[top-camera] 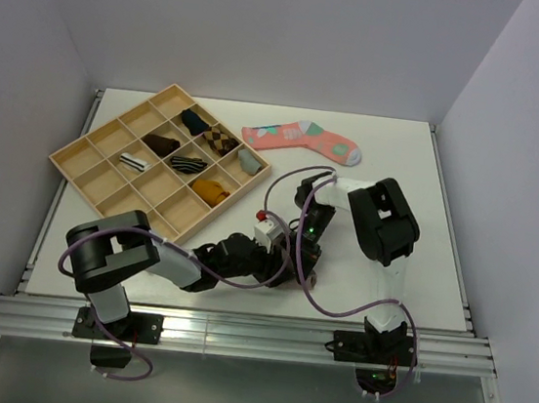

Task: Roll the socks
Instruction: Roll the sock at the center of the board.

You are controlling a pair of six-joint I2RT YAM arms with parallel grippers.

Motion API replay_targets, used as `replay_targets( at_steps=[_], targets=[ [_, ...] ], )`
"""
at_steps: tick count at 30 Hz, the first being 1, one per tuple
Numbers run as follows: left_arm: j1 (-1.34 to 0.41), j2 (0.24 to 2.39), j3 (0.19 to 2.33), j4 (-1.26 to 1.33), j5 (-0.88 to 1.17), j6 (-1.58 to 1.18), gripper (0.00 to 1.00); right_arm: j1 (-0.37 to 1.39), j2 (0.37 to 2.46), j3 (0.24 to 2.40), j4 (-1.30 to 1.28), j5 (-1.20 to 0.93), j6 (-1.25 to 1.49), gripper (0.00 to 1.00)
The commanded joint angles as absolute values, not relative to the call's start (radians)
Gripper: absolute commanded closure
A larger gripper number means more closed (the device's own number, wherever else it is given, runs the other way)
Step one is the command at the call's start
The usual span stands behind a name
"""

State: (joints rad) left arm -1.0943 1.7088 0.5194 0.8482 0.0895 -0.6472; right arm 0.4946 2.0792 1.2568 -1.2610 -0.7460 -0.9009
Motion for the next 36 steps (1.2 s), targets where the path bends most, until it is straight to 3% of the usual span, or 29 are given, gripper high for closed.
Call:
replay_targets(
  at_steps=[1,14,22,36],
  targets=[
    [-1.101,1.678,0.540,0.864,0.092,-0.629,0.56,0.486,2.109,1.267,-1.184,-0.678,-0.911,0.81],
    [-1.101,1.741,0.563,0.896,0.147,-0.629,0.59,0.486,2.115,1.266,-1.177,-0.669,-0.899,0.81],
    [-1.094,1.646,0.554,0.856,0.069,-0.615,0.56,0.488,2.117,1.264,-1.180,-0.667,-0.902,0.81],
    [-1.083,1.701,0.577,0.845,0.181,-0.618,0.57,0.486,2.125,1.266,-1.180,-0.667,-0.900,0.81]
  ],
)
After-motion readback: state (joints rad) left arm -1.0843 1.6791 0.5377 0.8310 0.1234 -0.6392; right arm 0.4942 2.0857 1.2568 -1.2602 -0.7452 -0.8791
